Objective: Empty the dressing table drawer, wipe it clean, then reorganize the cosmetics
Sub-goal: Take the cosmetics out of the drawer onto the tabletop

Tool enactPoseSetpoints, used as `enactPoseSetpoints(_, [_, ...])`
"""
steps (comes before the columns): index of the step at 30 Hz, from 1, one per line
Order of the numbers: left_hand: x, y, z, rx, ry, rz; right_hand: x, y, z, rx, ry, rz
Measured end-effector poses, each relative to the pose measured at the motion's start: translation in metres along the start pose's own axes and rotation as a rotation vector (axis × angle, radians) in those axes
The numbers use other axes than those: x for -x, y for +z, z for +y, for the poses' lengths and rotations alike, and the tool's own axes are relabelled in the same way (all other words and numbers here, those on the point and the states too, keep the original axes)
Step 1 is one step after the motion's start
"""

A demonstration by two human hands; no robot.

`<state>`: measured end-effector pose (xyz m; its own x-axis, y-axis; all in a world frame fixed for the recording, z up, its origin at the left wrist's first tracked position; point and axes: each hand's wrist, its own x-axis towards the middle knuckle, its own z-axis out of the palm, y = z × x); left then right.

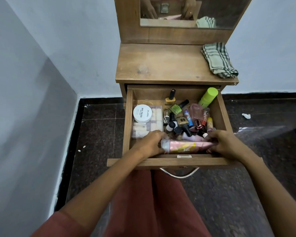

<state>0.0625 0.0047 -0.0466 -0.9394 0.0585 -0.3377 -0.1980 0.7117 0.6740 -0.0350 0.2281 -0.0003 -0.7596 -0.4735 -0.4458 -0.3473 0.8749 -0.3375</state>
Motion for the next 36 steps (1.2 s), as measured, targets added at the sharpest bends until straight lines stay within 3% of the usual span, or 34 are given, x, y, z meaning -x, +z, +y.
enactPoseSetpoints(8, [0.006, -0.004, 0.007, 0.098, -0.043, -0.057, 0.001, -0.003, 0.003, -0.058, 0.019, 0.009])
enactPoseSetpoints(14, [0.017, -0.022, 0.008, 0.407, -0.137, -0.066, 0.01, -0.025, -0.003, -0.413, -0.001, 0.048])
enactPoseSetpoints(19, [0.023, -0.056, 0.023, 0.864, -0.183, 0.134, 0.003, -0.044, -0.018, -0.753, 0.032, 0.233])
enactPoseSetpoints(22, [0.01, -0.081, 0.032, 0.931, -0.211, 0.365, -0.013, -0.055, -0.037, -0.915, 0.091, 0.465])
enactPoseSetpoints(25, [-0.014, -0.11, 0.041, 0.871, -0.168, 0.577, -0.041, -0.072, -0.058, -0.855, 0.055, 0.601])
enactPoseSetpoints(29, [-0.052, -0.15, 0.049, 0.817, -0.158, 0.761, -0.085, -0.096, -0.074, -0.729, -0.076, 0.612])
enactPoseSetpoints(33, [-0.088, -0.17, 0.043, 0.66, -0.199, 0.826, -0.117, -0.118, -0.083, -0.447, -0.179, 0.552])
enactPoseSetpoints(36, [-0.11, -0.175, 0.04, 0.542, -0.214, 0.84, -0.139, -0.126, -0.087, -0.377, -0.168, 0.586])
